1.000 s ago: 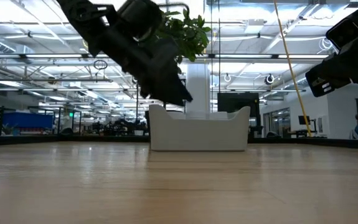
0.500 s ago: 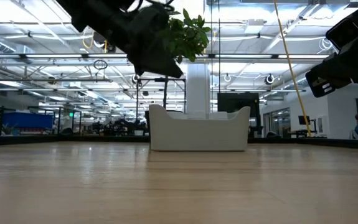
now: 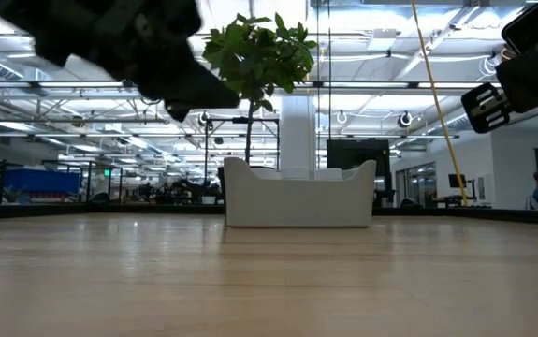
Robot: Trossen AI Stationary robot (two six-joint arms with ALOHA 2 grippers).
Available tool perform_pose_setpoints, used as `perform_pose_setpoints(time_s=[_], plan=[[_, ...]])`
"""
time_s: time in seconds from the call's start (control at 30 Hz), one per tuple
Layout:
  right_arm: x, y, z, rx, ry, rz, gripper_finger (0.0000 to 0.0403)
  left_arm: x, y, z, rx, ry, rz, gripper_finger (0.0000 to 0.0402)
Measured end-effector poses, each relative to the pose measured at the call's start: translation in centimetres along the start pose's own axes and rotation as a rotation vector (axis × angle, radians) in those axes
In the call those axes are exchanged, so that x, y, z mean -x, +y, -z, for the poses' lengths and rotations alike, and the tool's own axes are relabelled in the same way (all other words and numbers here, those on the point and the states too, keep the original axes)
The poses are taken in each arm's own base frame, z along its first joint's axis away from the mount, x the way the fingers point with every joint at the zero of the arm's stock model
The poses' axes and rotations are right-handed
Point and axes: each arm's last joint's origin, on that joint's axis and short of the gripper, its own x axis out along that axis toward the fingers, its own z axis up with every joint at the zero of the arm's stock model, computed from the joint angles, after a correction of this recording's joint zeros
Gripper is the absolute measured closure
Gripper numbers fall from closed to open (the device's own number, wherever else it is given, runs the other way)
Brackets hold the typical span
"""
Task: Pick and place pill bottles into a basket
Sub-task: Return to Home Position
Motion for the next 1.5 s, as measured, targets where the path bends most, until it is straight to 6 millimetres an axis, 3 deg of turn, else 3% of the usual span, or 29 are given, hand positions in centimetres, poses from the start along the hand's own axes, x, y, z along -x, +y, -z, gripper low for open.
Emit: perform_pose_setpoints(time_s=[0.13, 0.27, 0.5, 0.57, 0.73, 1.03, 1.5], plan=[[0.1, 0.0, -0.1, 0.024, -0.009, 0.001, 0.0403, 2.8, -0.3, 3.2, 0.009, -0.12, 0.051, 0.0397], [0.2, -0.2, -0.2, 0.027, -0.026, 0.018, 0.0403, 5.7, -0.1, 5.7, -0.026, -0.164, 0.095, 0.0376], [0.6, -0.6, -0.3, 0.023, -0.035, 0.06, 0.0403, 9.8, 0.8, 8.7, 0.01, -0.244, 0.077, 0.0343], [0.7, -0.8, -0.1, 0.022, -0.003, 0.08, 0.0403, 10.5, 1.0, 8.9, 0.014, -0.281, 0.08, 0.0337], [1.5, -0.2, -2.1, 0.091, -0.088, 0.018, 0.0403, 11.8, 1.2, 8.5, -0.032, -0.354, 0.087, 0.0332], [2.5, -0.7, -1.7, 0.105, -0.047, 0.098, 0.0403, 13.7, 1.8, 8.6, -0.044, -0.344, 0.043, 0.0334], [3.2, -0.6, -3.3, 0.141, -0.086, 0.082, 0.0403, 16.6, 2.6, 8.9, -0.061, -0.43, 0.035, 0.0341]])
